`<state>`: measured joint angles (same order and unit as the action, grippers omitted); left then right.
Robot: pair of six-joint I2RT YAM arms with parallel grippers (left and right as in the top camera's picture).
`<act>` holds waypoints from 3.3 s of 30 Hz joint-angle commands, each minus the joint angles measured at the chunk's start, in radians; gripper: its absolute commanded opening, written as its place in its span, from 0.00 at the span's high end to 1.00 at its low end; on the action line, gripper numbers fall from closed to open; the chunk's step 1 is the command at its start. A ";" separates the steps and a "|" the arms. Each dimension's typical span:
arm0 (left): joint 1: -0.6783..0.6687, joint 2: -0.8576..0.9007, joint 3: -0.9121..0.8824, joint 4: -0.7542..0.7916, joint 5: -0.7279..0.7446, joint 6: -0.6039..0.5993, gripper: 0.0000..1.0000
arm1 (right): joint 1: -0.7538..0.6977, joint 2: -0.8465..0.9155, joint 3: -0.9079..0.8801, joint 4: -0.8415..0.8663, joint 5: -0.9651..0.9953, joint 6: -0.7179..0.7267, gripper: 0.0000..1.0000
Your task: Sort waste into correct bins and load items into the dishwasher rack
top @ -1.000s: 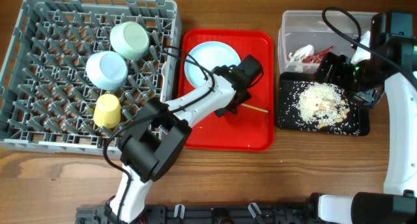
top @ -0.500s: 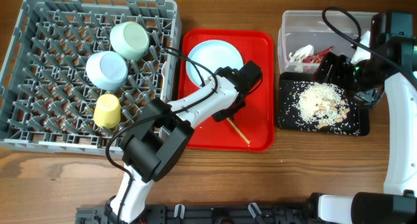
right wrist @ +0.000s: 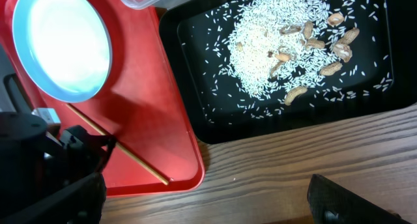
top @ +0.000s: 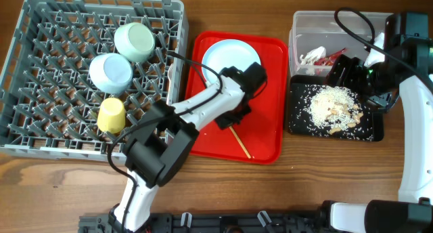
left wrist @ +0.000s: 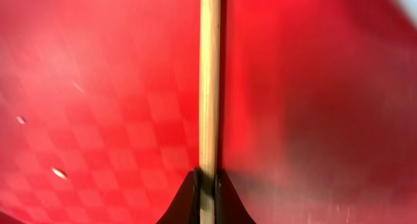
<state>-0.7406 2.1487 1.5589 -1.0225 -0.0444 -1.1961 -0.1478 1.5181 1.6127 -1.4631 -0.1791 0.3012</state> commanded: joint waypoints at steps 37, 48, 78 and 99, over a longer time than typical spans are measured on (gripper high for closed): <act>0.509 -0.280 -0.008 0.121 -0.039 1.188 0.67 | -0.003 -0.010 0.016 -0.003 -0.037 -0.041 0.00; 0.509 -0.411 -0.008 0.095 0.101 0.871 0.87 | 0.217 -0.003 -0.020 0.026 -0.115 -0.166 0.93; 0.509 -0.430 -0.008 0.035 0.197 0.843 0.75 | 0.466 -0.001 -0.822 0.721 0.027 0.098 0.96; 0.509 -0.430 -0.008 0.035 0.197 0.844 0.74 | 0.465 0.077 -0.822 0.683 0.134 0.222 0.96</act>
<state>-0.2379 1.7287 1.5494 -0.9882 0.1406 -0.3439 0.3157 1.5841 0.8005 -0.7734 -0.1028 0.4843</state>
